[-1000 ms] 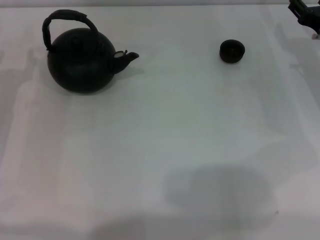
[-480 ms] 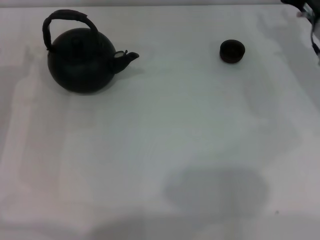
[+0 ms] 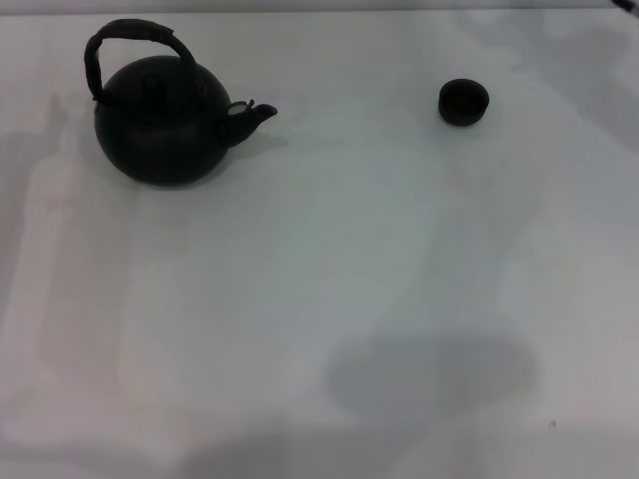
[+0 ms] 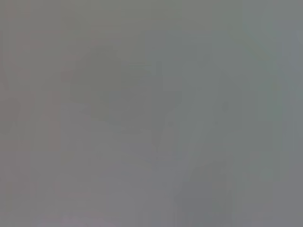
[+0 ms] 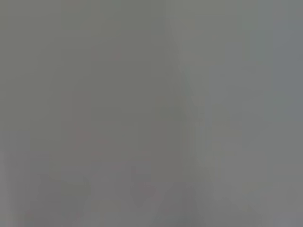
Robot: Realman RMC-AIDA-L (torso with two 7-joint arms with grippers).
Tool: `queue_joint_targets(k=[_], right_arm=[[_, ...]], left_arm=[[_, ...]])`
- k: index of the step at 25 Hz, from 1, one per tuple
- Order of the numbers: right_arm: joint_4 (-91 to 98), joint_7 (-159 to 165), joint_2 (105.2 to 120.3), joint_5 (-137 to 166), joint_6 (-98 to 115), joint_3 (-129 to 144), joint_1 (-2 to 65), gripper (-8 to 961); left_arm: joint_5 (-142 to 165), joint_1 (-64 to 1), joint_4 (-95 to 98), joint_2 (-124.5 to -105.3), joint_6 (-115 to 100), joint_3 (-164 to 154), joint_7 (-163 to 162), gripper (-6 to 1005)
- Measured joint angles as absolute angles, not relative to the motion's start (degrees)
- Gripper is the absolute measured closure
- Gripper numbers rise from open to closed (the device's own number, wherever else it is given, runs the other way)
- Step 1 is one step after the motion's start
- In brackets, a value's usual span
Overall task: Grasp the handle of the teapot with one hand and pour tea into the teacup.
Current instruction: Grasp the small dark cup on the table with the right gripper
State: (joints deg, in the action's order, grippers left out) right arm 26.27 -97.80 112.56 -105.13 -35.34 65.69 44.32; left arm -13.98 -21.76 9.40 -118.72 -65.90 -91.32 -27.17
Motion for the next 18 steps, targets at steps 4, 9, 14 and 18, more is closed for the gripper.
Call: queue_joint_targets(k=[4,9,14,18], right_arm=[[28.66,-88.76,111.56,-92.85,-37.79,67.37,46.68,133],[28.84,-76.88,111.65,-76.17,-40.01,67.54,50.97,134],[29.70,-66.48,113.77,-57.91,-41.37,67.43,54.05,134],[30.13,-62.53,115.25,-51.06,-41.89,67.48,54.66,134]], left_arm=[[-13.97,-21.78,9.41,-118.74,-65.91,-91.32,-27.31,218],[-13.97,-21.95,9.63,-118.74,-65.92,-91.38,-27.33,218],[-13.97,-22.28,9.78,-118.74,-65.92,-91.32,-27.34,217],[-13.98,-22.39,9.92,-118.74,-65.94,-91.31,-27.34,217]])
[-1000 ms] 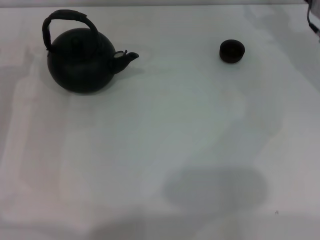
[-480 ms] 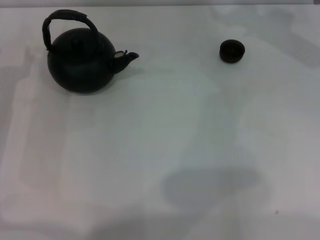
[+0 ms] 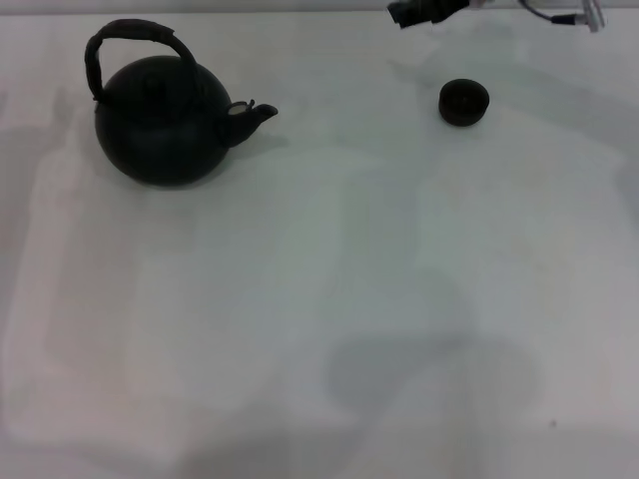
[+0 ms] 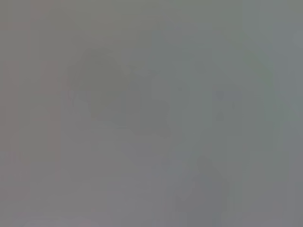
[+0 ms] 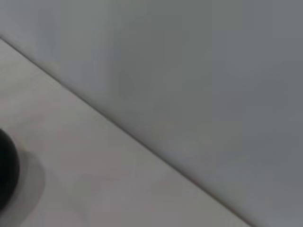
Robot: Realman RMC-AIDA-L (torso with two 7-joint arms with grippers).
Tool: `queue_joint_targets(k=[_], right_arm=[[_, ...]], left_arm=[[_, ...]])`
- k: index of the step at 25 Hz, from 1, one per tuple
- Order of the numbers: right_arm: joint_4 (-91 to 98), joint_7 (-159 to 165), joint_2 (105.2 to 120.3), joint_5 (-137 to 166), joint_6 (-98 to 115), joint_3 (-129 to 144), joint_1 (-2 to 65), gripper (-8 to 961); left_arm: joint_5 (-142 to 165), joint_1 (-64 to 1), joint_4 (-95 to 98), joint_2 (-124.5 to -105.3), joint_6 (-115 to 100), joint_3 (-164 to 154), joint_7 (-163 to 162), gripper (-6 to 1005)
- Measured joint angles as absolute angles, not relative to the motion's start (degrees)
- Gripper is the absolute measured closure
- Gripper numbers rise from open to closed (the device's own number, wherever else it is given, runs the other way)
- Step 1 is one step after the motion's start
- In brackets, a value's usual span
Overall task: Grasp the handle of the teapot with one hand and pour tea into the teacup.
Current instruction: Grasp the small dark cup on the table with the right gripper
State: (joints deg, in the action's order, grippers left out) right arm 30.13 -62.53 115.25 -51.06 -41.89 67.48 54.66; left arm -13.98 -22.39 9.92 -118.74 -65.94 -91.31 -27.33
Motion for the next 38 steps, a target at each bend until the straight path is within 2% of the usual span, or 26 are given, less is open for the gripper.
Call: queue_joint_targets(k=[11,20,38], right_arm=[[27.53,-60.02,115.37,-50.58,-41.71,67.63,51.98,136],[25.75,-59.77,115.96,-50.78,-41.40,70.47,51.28,136],[25.20,-59.76,116.20,-53.16,-35.58,77.20,51.10,138]], left_arm=[[-13.97,-22.60,10.03,-118.57,-66.15,-91.32,-28.30,217],[-13.97,-23.27,9.68,-118.56,-65.96,-91.32,-28.31,217],[-13.97,-23.03,9.49,-118.67,-65.91,-91.32,-28.30,218]])
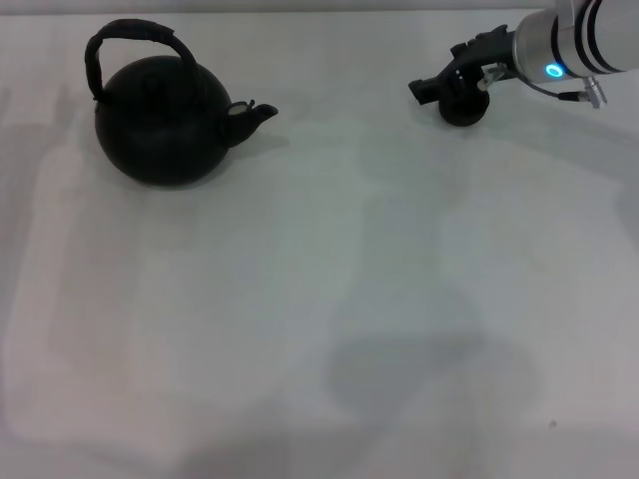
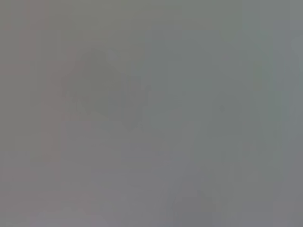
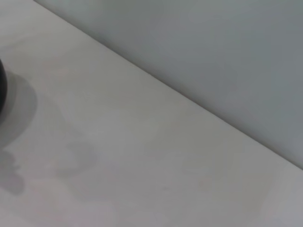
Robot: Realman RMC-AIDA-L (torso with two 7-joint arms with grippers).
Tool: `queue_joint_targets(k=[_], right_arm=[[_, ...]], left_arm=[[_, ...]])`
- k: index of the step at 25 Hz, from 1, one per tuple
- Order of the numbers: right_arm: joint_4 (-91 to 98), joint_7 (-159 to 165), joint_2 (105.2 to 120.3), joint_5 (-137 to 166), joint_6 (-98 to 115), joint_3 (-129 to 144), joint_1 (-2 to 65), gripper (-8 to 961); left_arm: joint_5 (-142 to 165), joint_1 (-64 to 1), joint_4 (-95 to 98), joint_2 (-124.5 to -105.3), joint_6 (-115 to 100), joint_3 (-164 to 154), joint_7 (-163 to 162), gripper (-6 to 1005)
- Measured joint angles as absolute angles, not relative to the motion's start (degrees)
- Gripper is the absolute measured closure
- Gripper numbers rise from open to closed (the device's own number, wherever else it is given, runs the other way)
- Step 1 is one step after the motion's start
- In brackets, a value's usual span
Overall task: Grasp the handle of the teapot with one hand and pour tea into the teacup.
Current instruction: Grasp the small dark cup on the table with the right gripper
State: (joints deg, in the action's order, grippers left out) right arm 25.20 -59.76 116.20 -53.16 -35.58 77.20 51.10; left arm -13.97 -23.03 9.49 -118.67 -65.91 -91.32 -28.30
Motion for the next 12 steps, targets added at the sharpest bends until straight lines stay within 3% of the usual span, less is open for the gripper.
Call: queue_joint_targets(k=[12], right_arm=[[22.39,-59.71,116.19,-53.18,-33.17,77.50,51.40,139]], left_arm=[[-13.97,-23.22,9.49,-118.74,-65.90,-91.32,-28.30,218]])
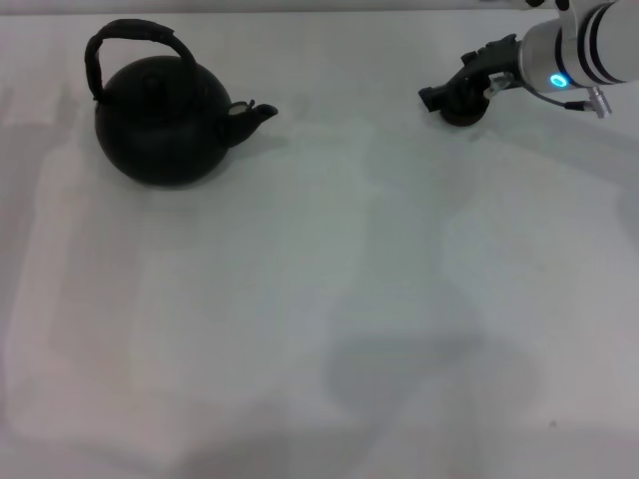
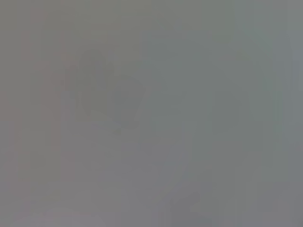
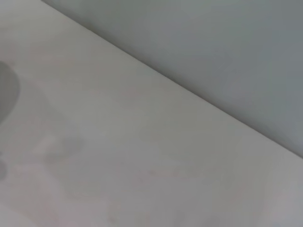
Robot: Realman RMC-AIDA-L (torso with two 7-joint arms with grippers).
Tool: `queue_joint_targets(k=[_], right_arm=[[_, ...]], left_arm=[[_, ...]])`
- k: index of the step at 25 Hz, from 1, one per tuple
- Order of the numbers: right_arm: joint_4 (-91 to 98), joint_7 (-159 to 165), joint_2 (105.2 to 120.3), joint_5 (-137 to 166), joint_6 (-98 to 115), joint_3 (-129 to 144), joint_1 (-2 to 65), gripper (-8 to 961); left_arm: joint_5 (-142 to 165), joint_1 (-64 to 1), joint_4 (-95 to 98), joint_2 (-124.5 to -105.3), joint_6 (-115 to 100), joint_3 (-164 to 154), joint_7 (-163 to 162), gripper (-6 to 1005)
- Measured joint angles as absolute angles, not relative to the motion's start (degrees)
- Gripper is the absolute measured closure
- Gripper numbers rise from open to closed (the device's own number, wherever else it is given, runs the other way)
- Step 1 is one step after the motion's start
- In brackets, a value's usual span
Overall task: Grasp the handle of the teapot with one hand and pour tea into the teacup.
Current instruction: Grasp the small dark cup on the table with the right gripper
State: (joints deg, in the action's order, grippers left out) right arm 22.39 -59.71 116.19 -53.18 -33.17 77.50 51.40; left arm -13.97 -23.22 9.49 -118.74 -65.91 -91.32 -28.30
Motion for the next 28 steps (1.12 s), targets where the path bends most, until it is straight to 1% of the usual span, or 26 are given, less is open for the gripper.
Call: queue_joint_targets(k=[21,28], right_arm=[[21.36,-58.39,115.85,-52.81,-34.61,77.43,50.13,141],[23.93,-58.57,115.84,-52.64,-34.73,77.78,48.11,142]], left_arm=[[-13.97,-23.28,9.49,-118.74,-65.74,-91.32,-28.30,218],[-13.98,-23.14,9.49,-118.73,-65.74,-91.32,-28.24,217]])
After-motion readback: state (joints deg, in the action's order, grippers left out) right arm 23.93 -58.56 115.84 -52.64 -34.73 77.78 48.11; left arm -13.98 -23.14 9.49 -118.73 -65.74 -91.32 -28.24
